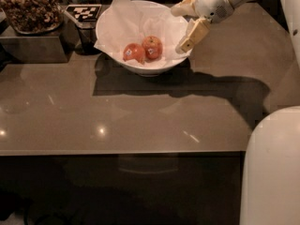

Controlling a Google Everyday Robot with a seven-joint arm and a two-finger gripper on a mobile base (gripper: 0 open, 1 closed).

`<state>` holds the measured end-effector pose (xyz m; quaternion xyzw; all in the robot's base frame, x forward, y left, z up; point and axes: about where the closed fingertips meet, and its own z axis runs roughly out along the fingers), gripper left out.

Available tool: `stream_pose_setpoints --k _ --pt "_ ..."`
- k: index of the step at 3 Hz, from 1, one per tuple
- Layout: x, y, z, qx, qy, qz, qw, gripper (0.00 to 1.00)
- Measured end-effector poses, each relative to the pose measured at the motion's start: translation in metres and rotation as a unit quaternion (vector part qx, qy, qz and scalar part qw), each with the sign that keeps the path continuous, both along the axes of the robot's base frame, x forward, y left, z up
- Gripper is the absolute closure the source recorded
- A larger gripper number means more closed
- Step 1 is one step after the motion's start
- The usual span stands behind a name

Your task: Pick apple from white bowl

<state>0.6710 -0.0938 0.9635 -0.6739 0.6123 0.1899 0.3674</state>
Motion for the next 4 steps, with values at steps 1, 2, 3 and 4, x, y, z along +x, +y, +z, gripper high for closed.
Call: stream_pose_setpoints --k 1,2,3,4 --pt "0.0 0.0 0.0 0.0 0.0 0.0 1.0 0.43" --pt "0.009 0.008 -0.004 0.007 -0.002 0.005 1.0 0.56" --pt "0.027 0.025 -0.01 0.022 -0.01 0.025 0.9994 0.54" --pt "0.048 0.045 -0.018 0.038 -0.02 0.047 0.998 0.35"
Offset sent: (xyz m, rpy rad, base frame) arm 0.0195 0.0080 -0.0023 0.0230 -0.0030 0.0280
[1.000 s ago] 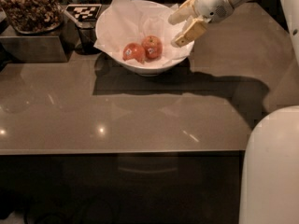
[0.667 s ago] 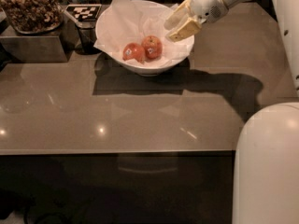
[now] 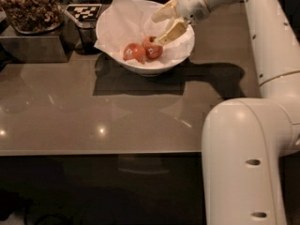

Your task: Pick apple from white bowl

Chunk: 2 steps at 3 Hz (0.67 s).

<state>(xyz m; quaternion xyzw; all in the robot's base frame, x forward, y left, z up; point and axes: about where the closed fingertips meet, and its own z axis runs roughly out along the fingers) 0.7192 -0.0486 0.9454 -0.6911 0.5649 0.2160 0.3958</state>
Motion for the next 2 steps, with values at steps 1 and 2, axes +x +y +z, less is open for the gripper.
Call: stream_pose_setpoints --k 1,2 --pt "0.013 0.012 -0.019 0.005 0.008 0.011 0.9999 0.34" --pt "0.019 0.015 -0.033 -0.026 0.022 0.004 0.9994 0.33"
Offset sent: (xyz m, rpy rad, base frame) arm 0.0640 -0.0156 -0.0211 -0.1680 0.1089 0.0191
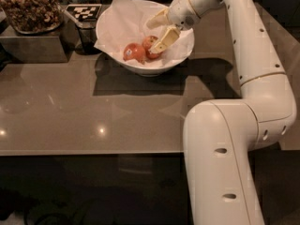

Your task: Pick apple from white bowl

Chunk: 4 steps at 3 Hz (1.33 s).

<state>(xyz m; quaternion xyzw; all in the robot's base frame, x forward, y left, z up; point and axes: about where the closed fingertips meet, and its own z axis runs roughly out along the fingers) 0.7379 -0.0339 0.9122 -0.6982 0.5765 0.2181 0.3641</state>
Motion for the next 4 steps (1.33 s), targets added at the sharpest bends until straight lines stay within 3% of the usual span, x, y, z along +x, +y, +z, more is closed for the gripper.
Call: stream_pose_setpoints --k 1,2,3,4 --pt "-0.002 -0.006 -0.012 -0.058 0.037 -0.03 0.9972 0.34" --pt "0.0 -0.011 -0.022 -0.11 0.066 -0.07 0.9892 0.32" --pt "0.003 -0.015 -0.035 -0.141 0.076 -0.082 0.9836 0.3" --pt "0.004 -0.012 -0.042 -0.138 0.071 -0.065 0.9858 0.25"
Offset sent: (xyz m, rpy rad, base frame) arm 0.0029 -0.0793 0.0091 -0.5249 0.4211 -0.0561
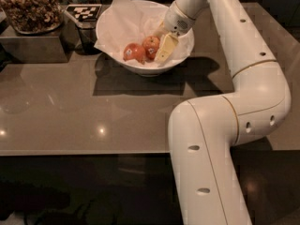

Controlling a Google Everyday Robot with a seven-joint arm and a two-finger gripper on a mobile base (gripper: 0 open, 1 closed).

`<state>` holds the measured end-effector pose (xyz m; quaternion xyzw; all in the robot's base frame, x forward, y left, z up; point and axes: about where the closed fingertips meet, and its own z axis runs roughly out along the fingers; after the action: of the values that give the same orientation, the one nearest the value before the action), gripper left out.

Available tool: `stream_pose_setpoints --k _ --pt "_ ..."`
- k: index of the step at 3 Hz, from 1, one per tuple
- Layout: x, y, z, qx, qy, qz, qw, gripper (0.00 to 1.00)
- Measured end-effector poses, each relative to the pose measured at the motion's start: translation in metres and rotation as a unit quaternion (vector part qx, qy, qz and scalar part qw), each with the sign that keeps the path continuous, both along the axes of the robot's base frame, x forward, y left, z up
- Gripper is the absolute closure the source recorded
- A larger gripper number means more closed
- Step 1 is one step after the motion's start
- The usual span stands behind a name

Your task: Pick apple from white bowl

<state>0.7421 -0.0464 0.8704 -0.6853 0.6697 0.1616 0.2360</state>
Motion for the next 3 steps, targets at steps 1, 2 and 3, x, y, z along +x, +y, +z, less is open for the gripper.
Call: stream_pose_setpoints --k 1,2,3 --pt "-0.001 0.0 0.001 0.007 -0.004 0.008 0.9999 0.23" --pt "0.0 0.0 0.007 0.011 -0.014 0.01 0.9998 0.25" --pt "0.002 0.001 0.011 0.019 -0.023 0.011 0.9995 0.26"
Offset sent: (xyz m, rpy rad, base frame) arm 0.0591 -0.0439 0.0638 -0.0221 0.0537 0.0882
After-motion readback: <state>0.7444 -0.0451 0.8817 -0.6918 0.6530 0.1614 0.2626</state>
